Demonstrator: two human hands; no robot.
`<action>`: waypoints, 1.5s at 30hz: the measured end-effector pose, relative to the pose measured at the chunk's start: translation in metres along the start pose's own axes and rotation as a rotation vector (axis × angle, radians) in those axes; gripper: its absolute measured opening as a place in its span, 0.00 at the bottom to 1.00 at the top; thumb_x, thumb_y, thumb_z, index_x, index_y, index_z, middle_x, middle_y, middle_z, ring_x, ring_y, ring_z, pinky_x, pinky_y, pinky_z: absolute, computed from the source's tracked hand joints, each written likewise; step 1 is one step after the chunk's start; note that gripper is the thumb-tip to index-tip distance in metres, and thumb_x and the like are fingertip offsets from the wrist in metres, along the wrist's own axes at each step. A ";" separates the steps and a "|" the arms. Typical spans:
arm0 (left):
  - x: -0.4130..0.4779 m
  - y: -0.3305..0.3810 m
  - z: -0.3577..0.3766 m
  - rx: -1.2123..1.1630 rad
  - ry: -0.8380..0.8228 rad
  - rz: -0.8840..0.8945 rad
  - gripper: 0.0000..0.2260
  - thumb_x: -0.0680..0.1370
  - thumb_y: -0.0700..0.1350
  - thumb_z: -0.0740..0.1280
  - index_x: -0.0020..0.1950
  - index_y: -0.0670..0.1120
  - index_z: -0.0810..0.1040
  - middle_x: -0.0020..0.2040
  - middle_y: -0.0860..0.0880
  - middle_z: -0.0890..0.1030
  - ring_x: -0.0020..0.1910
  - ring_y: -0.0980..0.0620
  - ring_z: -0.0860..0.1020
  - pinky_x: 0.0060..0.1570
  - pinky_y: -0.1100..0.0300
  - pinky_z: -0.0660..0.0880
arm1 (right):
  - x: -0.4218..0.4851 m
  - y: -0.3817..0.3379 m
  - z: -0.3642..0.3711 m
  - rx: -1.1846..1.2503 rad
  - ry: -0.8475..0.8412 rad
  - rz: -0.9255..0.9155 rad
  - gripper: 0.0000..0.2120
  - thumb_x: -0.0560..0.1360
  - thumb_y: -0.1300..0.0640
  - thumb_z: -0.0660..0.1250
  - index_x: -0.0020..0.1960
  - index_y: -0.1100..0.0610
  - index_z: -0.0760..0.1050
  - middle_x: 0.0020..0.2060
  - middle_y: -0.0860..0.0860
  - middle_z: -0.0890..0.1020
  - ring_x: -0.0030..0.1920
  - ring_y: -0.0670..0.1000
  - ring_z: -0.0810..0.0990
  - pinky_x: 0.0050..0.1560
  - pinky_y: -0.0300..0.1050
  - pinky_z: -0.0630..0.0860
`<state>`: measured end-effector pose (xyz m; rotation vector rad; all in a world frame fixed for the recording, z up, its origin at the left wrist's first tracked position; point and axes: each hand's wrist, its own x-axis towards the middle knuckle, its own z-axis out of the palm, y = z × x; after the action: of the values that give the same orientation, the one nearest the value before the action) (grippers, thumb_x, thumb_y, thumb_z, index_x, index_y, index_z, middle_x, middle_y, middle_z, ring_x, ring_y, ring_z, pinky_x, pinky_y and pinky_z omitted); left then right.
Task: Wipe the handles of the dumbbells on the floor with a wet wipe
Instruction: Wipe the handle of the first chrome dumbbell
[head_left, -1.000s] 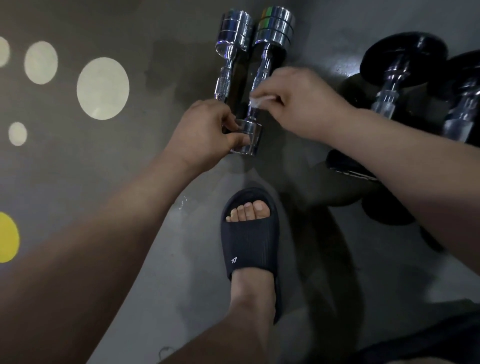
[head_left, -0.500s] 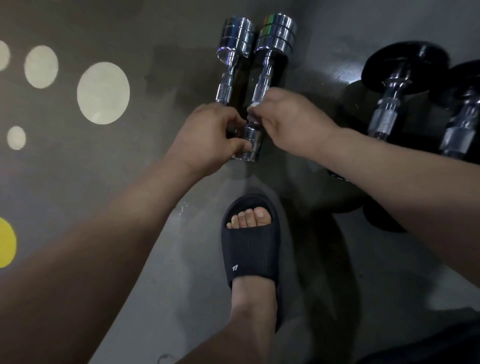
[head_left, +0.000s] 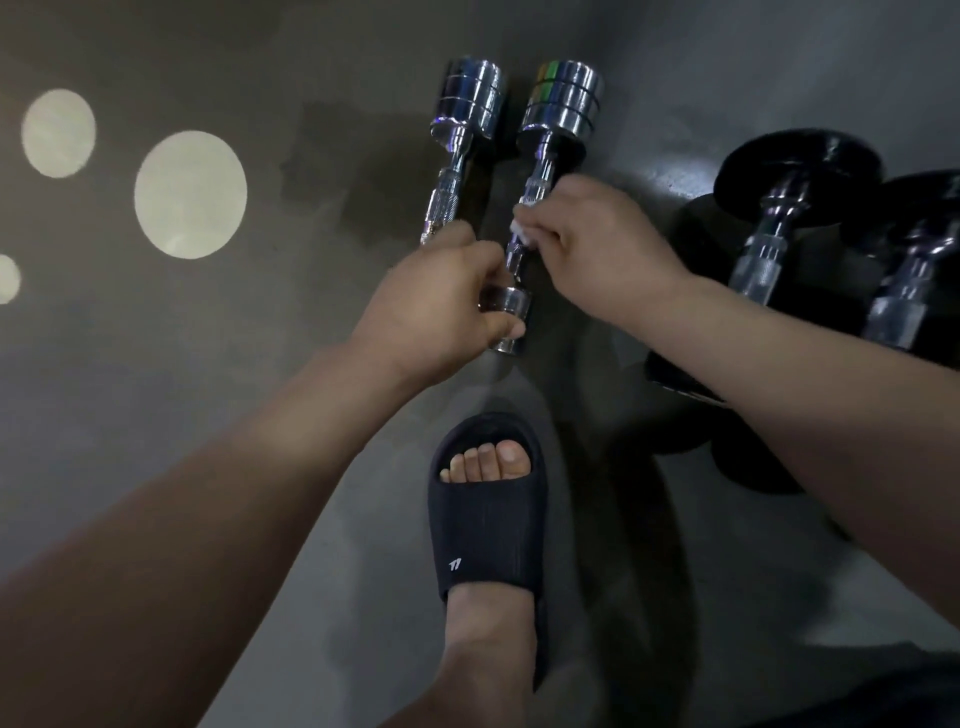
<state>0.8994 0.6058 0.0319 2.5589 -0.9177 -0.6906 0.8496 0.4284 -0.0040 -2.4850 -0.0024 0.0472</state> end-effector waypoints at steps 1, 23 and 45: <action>0.001 0.001 0.001 0.011 0.003 0.004 0.20 0.67 0.54 0.80 0.53 0.48 0.81 0.51 0.50 0.74 0.49 0.48 0.77 0.47 0.50 0.75 | 0.005 0.003 -0.004 -0.029 -0.011 0.007 0.14 0.82 0.57 0.61 0.51 0.64 0.82 0.45 0.60 0.77 0.44 0.58 0.77 0.44 0.51 0.73; -0.005 -0.004 -0.007 0.037 -0.016 0.081 0.16 0.72 0.52 0.77 0.58 0.49 0.84 0.52 0.51 0.76 0.48 0.51 0.76 0.48 0.56 0.73 | 0.022 0.022 -0.002 0.071 0.179 0.206 0.09 0.79 0.55 0.65 0.58 0.57 0.78 0.56 0.56 0.79 0.54 0.55 0.78 0.49 0.41 0.69; -0.001 0.001 -0.008 0.062 -0.033 0.050 0.14 0.74 0.51 0.74 0.58 0.51 0.84 0.52 0.51 0.76 0.49 0.50 0.77 0.50 0.53 0.74 | 0.024 0.010 -0.003 0.274 0.221 0.521 0.07 0.80 0.50 0.65 0.50 0.53 0.77 0.43 0.46 0.77 0.39 0.46 0.76 0.41 0.42 0.72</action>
<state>0.9029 0.6069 0.0391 2.5755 -1.0259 -0.7023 0.8737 0.4189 -0.0091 -2.1435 0.6964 -0.0084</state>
